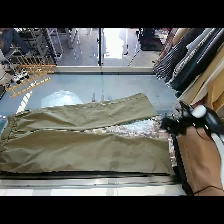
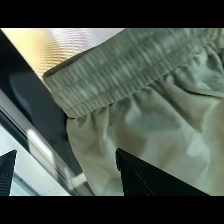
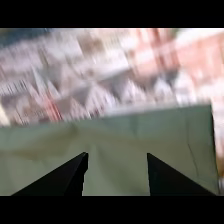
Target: Fold the clothes and pants, and hang the long-sleeved shirts on hangers.
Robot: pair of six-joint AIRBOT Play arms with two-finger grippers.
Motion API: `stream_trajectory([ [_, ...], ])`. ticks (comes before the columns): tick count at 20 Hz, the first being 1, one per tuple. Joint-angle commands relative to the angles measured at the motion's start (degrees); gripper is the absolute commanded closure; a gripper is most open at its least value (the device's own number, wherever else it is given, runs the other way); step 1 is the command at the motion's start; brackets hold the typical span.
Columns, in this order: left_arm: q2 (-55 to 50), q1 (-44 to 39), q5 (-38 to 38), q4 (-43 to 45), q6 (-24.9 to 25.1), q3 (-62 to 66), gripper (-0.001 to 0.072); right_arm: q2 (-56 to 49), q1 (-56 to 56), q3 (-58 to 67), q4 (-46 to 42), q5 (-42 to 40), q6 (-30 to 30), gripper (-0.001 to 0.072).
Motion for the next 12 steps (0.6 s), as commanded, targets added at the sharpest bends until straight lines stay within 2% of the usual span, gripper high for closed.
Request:
stream_trajectory([
  [1, 0.9, 4.8, 5.9, -9.7, 1.4, -7.0, 0.0002, 17.6, -9.1, -20.5, 5.2, 3.1, -3.5, 0.0292],
  [6, 0.7, 5.9, 8.2, -17.2, 3.7, -8.4, 0.0002, 32.7, -21.9, -38.2, 9.5, 9.8, -9.7, 0.0288],
  [12, -1.2, 5.8, 9.9, -20.6, 4.5, -8.5, 0.0014, 35.4, -25.5, -39.7, 9.6, 15.1, -9.5, 0.0243],
])
